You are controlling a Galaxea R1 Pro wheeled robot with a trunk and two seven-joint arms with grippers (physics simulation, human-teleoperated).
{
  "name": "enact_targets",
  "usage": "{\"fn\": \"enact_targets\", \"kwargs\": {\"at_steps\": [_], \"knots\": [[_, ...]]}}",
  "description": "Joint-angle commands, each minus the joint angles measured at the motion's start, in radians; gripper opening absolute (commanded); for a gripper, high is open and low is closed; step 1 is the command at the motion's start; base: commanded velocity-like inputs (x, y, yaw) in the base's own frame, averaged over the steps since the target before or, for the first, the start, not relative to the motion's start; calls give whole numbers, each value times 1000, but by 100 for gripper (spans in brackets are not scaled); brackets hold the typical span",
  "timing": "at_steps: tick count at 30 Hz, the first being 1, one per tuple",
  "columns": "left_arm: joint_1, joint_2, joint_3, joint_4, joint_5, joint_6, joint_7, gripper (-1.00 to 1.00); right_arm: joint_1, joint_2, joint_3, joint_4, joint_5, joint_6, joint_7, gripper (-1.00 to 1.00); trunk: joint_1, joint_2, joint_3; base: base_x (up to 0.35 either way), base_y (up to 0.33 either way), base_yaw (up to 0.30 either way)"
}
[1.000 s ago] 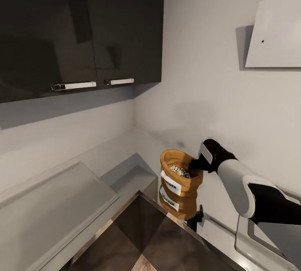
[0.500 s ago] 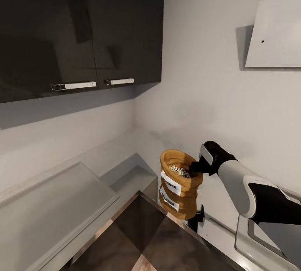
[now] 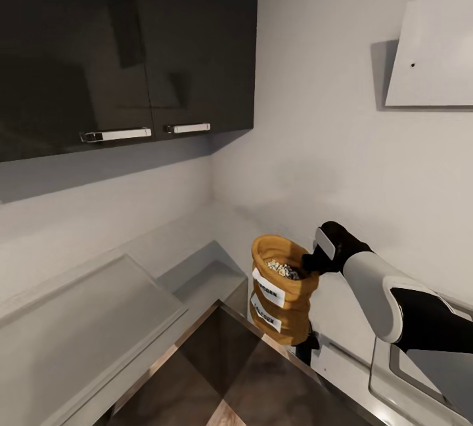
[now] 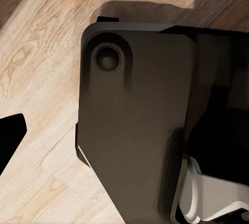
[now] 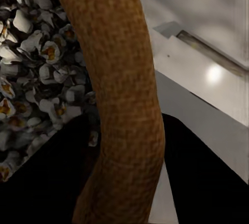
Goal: In the kitchen, take the popcorn bag from the countertop, put it into the microwave, and heat it until the popcorn is cooked so the cooked popcorn ends up inside the bag.
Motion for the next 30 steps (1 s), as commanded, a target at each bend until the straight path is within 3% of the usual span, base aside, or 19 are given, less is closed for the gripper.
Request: {"fn": "enact_targets", "kwargs": {"at_steps": [1,22,30], "knots": [[-1,-1,7,0,1,0,1,100,-1,1,-9,-1,-6,2,-6,-100,0,-2,-2,0,0,0],[-1,-1,7,0,1,0,1,100,-2,1,-12,-6,-6,6,-6,-100,0,-2,-2,0,0,0],[-1,-1,7,0,1,0,1,100,-1,1,-12,-7,-8,7,-6,-100,0,-2,9,0,0,0]]}}
